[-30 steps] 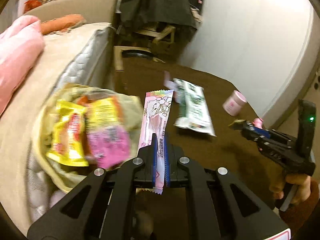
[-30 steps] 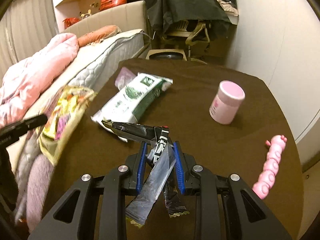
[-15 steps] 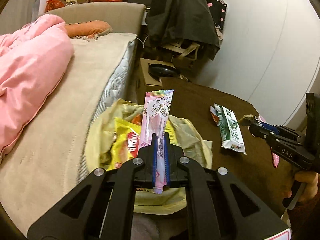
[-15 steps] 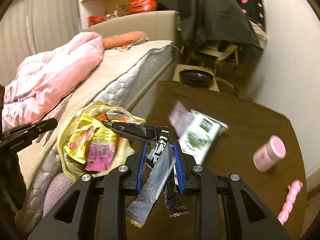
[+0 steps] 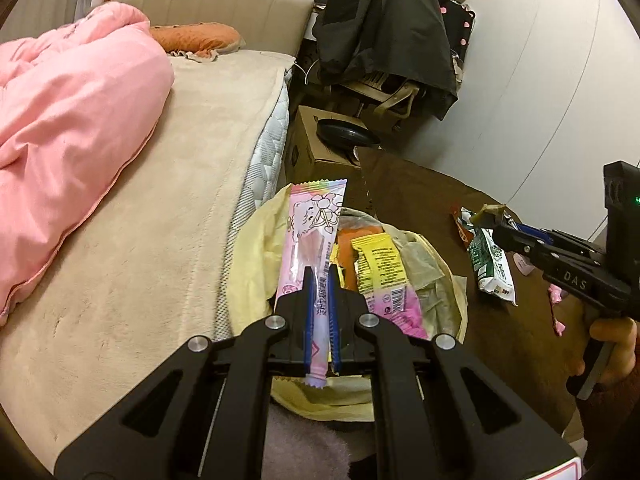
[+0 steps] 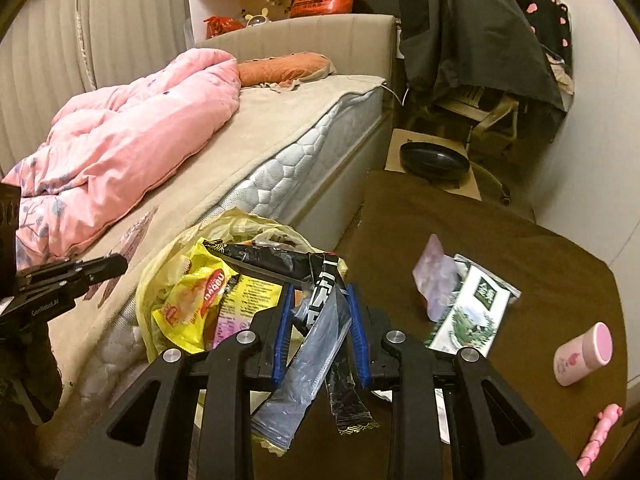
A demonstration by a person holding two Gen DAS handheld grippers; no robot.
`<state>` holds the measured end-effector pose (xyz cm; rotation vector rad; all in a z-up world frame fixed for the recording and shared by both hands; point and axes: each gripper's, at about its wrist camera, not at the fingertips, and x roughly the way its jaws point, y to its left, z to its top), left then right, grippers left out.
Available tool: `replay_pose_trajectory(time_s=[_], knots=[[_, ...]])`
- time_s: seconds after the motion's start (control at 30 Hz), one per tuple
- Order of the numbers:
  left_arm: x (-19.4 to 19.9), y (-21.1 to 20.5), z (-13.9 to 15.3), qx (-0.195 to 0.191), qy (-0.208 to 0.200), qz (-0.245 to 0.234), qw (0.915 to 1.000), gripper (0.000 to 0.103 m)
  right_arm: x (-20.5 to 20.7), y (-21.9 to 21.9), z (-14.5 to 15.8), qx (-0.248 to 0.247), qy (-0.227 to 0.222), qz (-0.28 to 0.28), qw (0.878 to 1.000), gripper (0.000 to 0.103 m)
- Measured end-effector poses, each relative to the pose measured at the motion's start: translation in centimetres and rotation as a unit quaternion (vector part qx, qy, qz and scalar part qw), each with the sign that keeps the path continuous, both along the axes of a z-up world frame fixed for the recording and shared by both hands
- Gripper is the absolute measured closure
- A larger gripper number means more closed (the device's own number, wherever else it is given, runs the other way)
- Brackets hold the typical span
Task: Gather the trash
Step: 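Carry the pink wrapper and black wrapper over the yellow bag, then open both grippers to drop the wrappers into the yellow bag and lift away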
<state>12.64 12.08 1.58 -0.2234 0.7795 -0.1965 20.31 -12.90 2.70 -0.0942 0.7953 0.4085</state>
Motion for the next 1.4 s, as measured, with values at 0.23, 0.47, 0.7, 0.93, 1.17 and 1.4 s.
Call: replay_pose_trajectory(time_s=[0.23,0.47,0.7,0.93,1.17,1.4], knots=[[1.2,0.3,-1.7,-0.021,0.026,-0.024,0.9991,0.097,0.7,2.0,-1.8,0.009,0.029,0.035,0.999,0.078],[2.7,-1.0,-4.2,-0.014,0.055,-0.037,0.9977,0.097,2.1,4.7,-5.2,0.004,0.068,0.062,0.996,0.078],[4.4,-1.7,-6.4,-0.016,0.079,-0.055,0.9952,0.097,3.3,5.6,-7.6,-0.003,0.098,0.068,0.993,0.078],[5.3,-2.4,-7.4,-0.014,0.088,-0.064,0.9940,0.097,3.8,5.5,-9.0,-0.014,0.105,0.063,0.992,0.078],[5.3,-1.7,-7.3,-0.032,0.085,-0.058,0.9942,0.090,3.8,5.0,-9.2,-0.011,0.105,0.055,0.993,0.076],[4.5,-0.8,-5.8,-0.044,0.065,-0.043,0.9960,0.072,2.9,4.8,-8.1,-0.011,0.086,0.061,0.994,0.060]])
